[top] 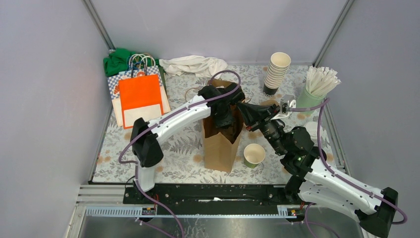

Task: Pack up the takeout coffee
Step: Adjust the cup tray in the takeout bag.

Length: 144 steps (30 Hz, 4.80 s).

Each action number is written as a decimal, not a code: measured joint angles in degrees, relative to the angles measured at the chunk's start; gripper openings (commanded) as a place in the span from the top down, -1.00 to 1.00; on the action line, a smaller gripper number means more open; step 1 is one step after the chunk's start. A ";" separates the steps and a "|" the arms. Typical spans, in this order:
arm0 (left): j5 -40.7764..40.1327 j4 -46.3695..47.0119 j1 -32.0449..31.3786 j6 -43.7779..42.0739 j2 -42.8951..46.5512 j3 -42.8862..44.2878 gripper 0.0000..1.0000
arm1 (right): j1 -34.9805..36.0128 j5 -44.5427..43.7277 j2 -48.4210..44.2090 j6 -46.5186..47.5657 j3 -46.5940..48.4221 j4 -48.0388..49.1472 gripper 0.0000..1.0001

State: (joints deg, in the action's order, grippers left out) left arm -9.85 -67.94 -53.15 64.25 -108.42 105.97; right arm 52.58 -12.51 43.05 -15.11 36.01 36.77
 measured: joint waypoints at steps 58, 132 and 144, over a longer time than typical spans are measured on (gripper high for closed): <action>14.88 -1.25 13.46 -43.67 -0.44 0.07 1.00 | 14.43 -17.42 19.76 4.11 8.07 16.26 1.00; 10.69 16.98 2.84 -28.65 -3.52 -24.39 1.00 | 14.51 -21.53 11.41 8.28 -1.60 20.59 1.00; 10.73 18.62 2.69 -28.65 -4.50 -25.62 1.00 | 14.51 -22.49 10.56 8.26 -2.21 20.48 1.00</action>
State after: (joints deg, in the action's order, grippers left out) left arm 0.89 -49.32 -50.46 35.59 -112.92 80.36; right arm 67.09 -35.00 53.60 -6.85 33.80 57.25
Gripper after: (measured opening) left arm 0.005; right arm 0.019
